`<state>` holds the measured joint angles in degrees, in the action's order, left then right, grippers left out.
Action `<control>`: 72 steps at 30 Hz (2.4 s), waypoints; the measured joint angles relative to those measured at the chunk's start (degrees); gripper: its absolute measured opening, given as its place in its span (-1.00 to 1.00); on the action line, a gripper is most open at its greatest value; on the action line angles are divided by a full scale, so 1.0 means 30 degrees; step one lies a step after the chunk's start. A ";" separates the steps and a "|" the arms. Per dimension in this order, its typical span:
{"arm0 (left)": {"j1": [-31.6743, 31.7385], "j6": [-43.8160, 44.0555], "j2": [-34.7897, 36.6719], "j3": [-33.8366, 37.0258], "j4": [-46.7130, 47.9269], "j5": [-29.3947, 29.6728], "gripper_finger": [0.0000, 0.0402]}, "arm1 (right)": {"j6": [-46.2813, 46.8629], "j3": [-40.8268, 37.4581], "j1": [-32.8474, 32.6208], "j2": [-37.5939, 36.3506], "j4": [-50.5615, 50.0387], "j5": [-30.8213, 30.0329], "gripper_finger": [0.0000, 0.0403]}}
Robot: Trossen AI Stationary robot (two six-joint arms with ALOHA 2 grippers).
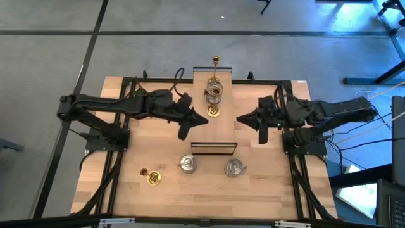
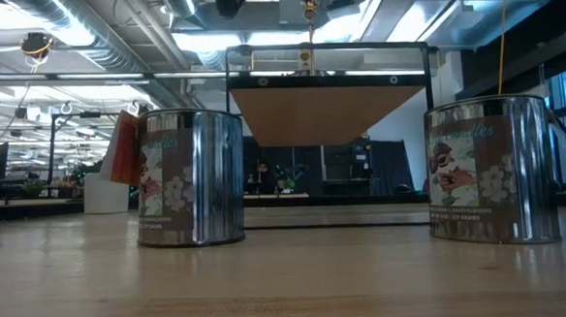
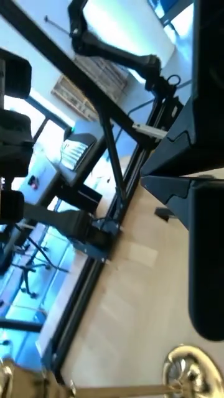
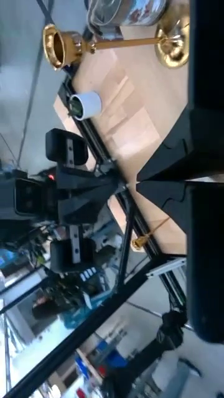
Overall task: Pick & Place candle stick holders
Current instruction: Put the right silver scented candle on the shelf
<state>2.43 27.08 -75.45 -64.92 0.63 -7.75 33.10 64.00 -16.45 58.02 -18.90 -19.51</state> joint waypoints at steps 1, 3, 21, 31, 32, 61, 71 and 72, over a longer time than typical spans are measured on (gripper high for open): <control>-0.0227 -0.0251 0.0102 0.0005 0.0003 0.0011 -0.99 | 0.0031 0.0159 -0.0534 0.0245 -0.0024 -0.0738 -1.00; -0.0696 -0.0713 0.0268 0.0002 0.0021 0.0030 -0.99 | 0.0237 0.0364 -0.1583 0.0881 -0.0034 -0.2218 -1.00; -0.3729 -0.0740 0.0243 0.0006 0.1185 0.0473 -0.99 | 0.4602 0.1385 -0.8854 0.6943 0.3284 -0.8137 -1.00; -0.3865 -0.0983 0.0236 0.0006 0.1470 0.0669 -0.99 | 1.0467 0.1385 -1.1857 0.8404 0.0696 -0.6507 -1.00; -0.3865 -0.0978 0.0236 0.0006 0.1462 0.0756 -0.99 | 1.1083 0.1385 -1.2002 0.8459 0.0350 -0.6038 -1.00; -0.4021 -0.1804 0.0222 0.0013 0.1462 0.1068 -0.99 | 0.2461 0.1356 -0.7132 0.8552 -0.7436 0.3076 -0.73; -0.4462 -0.2151 0.0222 0.0015 0.2214 0.1087 -0.99 | 0.1720 0.1356 -0.6644 0.9138 -0.8355 0.3076 -0.29; -0.4462 -0.2146 0.0222 0.0021 0.2361 0.1087 -0.99 | 0.1956 0.1356 -0.6644 0.9324 -0.8365 0.3073 -0.23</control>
<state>-10.96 20.64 -74.78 -64.86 7.71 -4.49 38.96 68.07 -36.38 85.99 -44.00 -10.29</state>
